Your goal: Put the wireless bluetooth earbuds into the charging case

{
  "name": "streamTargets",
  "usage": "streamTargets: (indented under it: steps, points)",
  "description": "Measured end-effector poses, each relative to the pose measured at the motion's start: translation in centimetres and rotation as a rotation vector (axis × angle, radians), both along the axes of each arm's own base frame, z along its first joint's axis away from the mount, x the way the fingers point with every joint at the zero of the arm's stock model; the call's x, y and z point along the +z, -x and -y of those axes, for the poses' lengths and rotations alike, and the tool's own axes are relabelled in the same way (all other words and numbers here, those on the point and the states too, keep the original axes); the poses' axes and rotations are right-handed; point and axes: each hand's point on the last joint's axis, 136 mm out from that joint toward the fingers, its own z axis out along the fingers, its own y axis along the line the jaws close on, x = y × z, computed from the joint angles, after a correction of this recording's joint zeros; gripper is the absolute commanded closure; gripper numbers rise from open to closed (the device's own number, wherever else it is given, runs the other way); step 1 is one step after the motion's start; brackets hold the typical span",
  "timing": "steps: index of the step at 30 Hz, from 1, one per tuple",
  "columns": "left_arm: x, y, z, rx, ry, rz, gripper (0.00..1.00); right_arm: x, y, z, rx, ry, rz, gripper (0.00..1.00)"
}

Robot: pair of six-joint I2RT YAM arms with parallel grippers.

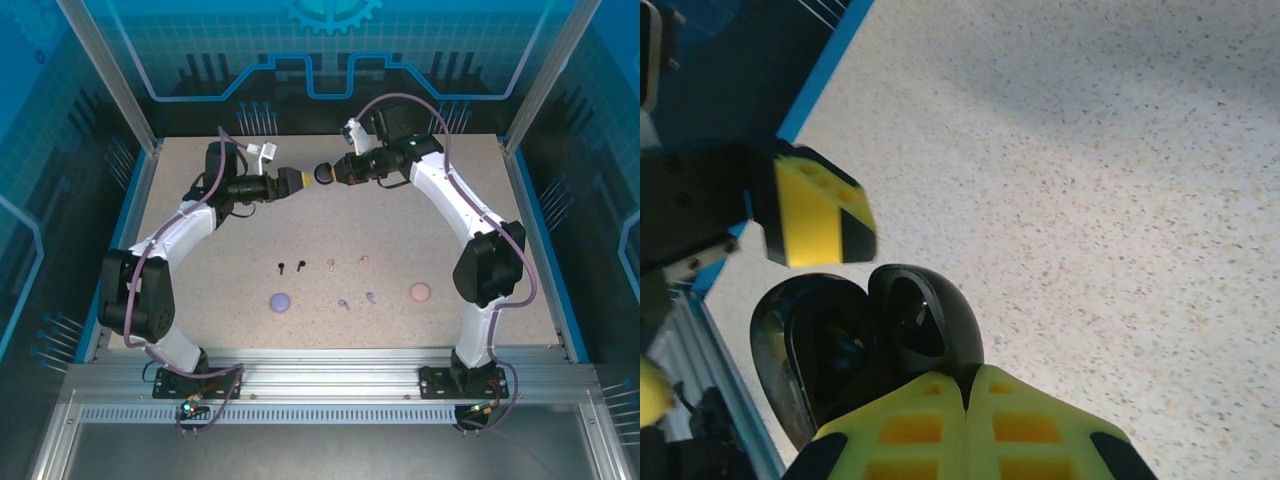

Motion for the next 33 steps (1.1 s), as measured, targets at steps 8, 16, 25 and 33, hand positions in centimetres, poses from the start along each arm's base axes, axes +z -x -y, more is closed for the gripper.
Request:
streamTargets:
  steps: [8, 16, 25, 33]
  points:
    - [1.6, -0.2, 0.5, -0.130, -0.068, 0.047, 0.01, -3.1, -0.6, 1.0, 0.093, 0.164, 0.040, 1.00]
    - [-0.5, -0.1, 1.3, -0.252, -0.079, -0.035, 0.10, -2.1, -0.7, 0.7, 0.203, 0.192, 0.112, 1.00]
    - [-0.1, 0.2, 1.6, -0.319, -0.060, -0.060, 0.11, -1.2, -1.1, -0.5, 0.270, 0.159, 0.135, 1.00]
    - [0.3, 0.6, 1.6, -0.339, -0.063, -0.067, 0.10, -1.6, -1.2, -0.7, 0.291, 0.165, 0.121, 1.00]
